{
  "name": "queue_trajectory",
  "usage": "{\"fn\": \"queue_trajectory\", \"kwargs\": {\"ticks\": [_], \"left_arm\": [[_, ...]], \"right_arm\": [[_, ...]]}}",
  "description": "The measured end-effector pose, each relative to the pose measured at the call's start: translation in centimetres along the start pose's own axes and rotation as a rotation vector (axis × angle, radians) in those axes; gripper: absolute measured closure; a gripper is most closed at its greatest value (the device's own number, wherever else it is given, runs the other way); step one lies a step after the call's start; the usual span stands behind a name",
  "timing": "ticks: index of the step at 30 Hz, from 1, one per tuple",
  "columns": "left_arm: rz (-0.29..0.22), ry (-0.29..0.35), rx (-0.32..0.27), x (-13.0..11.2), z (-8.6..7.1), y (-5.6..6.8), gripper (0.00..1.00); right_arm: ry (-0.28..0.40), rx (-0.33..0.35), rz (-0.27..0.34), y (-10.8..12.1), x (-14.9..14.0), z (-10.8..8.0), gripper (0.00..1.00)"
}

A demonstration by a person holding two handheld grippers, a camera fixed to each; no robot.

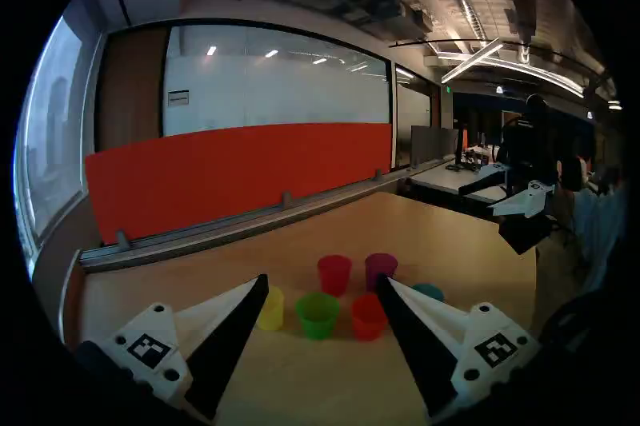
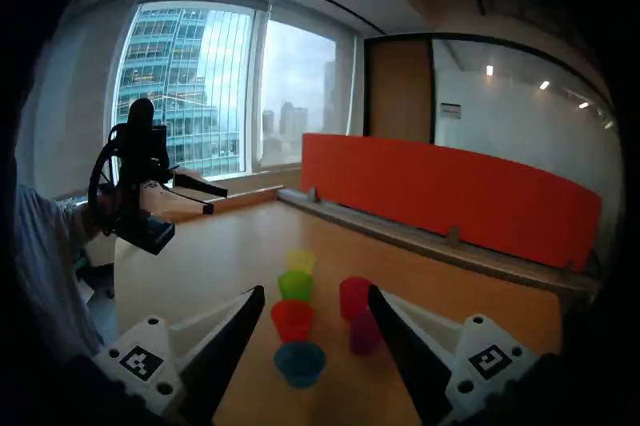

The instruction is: Pour water

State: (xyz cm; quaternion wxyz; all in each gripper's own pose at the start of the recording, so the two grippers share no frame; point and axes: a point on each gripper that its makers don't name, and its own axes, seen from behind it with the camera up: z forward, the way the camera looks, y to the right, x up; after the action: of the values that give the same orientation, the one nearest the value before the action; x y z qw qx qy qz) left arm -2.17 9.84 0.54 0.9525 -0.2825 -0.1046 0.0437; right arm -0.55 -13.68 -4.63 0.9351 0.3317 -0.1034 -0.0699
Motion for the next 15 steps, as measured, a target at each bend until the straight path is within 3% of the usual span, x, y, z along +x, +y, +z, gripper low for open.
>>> {"fn": "queue_trajectory", "kwargs": {"ticks": [15], "left_arm": [[0.034,-0.095,-0.026,-4.3,2.3,0.2,0.00]], "right_arm": [[-0.115,0.009,-0.026,0.0,-5.7,1.3,0.00]]}}
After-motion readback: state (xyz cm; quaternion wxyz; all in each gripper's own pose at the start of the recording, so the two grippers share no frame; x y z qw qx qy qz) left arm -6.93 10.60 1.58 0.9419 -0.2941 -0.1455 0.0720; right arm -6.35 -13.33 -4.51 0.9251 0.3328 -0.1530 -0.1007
